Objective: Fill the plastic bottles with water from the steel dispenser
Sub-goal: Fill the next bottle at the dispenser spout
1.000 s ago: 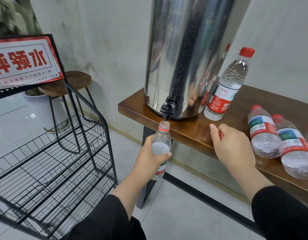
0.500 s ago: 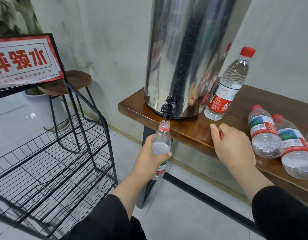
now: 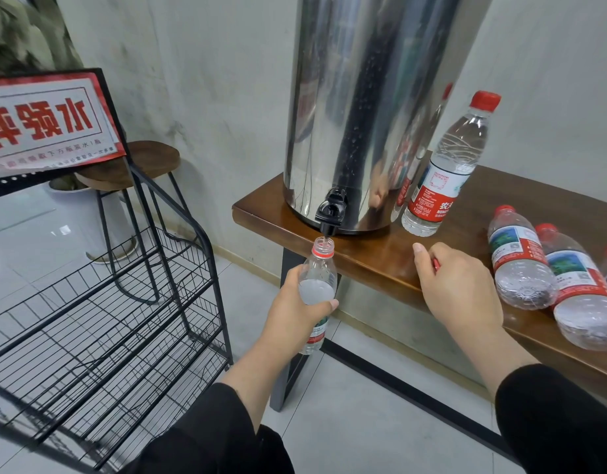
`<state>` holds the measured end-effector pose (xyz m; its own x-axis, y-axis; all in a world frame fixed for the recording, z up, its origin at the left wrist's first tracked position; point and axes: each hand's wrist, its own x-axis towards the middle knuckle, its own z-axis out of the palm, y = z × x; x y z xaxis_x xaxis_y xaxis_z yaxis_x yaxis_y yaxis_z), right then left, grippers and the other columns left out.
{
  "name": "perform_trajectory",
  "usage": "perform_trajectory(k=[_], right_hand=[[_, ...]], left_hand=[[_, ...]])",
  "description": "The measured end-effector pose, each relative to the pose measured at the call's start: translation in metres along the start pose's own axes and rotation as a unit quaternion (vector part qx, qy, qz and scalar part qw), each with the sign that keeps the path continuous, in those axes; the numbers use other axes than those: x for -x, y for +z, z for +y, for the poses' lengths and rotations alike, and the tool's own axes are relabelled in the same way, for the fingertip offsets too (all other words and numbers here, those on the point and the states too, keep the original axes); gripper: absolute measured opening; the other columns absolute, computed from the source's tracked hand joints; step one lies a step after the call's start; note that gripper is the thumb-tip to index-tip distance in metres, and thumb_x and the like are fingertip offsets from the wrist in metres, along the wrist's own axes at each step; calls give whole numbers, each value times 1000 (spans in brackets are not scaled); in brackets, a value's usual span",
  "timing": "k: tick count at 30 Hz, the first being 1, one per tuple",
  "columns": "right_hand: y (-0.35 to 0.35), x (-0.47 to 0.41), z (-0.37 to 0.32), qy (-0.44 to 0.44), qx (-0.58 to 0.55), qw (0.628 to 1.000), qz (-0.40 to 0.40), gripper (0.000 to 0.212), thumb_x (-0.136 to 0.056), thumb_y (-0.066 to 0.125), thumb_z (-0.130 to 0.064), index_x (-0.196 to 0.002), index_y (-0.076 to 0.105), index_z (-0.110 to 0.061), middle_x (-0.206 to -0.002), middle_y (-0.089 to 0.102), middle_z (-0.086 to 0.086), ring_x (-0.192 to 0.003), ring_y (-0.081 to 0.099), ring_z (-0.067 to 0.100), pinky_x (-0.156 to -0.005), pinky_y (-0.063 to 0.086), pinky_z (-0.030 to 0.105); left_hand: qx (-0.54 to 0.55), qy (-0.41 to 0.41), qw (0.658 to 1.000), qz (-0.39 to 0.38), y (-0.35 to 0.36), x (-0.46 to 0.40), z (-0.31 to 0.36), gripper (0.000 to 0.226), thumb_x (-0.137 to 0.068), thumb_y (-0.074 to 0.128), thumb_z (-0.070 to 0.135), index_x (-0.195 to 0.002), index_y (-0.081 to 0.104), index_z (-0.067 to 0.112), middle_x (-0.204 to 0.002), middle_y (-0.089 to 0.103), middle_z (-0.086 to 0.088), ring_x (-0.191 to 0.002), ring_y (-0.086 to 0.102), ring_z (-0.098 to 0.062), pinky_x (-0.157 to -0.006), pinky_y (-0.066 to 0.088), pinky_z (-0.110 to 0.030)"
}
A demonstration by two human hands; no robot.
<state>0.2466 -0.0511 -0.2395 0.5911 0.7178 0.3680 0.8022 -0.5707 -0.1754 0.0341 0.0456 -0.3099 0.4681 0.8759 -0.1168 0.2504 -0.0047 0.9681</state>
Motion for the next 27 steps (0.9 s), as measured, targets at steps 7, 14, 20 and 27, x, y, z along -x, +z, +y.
perform_trajectory(k=[7,14,20,27], right_hand=[[1,0,1,-1,-5,1000,6,39,-102,36,-56,-80,52,-28,-68,54,-10,-60,54,9,-55,36,17],[-1,1,0,-3,-5,1000,11,38,-102,37,-54,-79,51,-28,-68,53,-10,-59,52,8,-53,34,17],[-2,1,-2,1,-8,1000,-2,37,-102,36,-54,-83,53,-27,-70,54,-10,-61,53,9,-62,41,21],[-3,1,-2,0,-12,1000,-6,38,-102,36,-55,-84,54,-26,-70,54,-9,-61,54,9,-63,43,22]], left_hand=[[1,0,1000,-1,1,-2,-3,73,-86,81,29,-145,39,36,-134,56,5,-121,57,-21,-103,52,-41],[2,6,1000,7,3,-3,-7,74,-86,81,28,-146,39,35,-133,56,7,-116,56,-16,-91,46,-29],[11,7,1000,6,3,-3,-6,74,-86,82,28,-147,39,35,-132,56,8,-117,56,-15,-90,45,-28],[-1,5,1000,4,3,-3,-6,76,-87,81,29,-148,36,35,-133,54,9,-118,53,-15,-92,47,-30]])
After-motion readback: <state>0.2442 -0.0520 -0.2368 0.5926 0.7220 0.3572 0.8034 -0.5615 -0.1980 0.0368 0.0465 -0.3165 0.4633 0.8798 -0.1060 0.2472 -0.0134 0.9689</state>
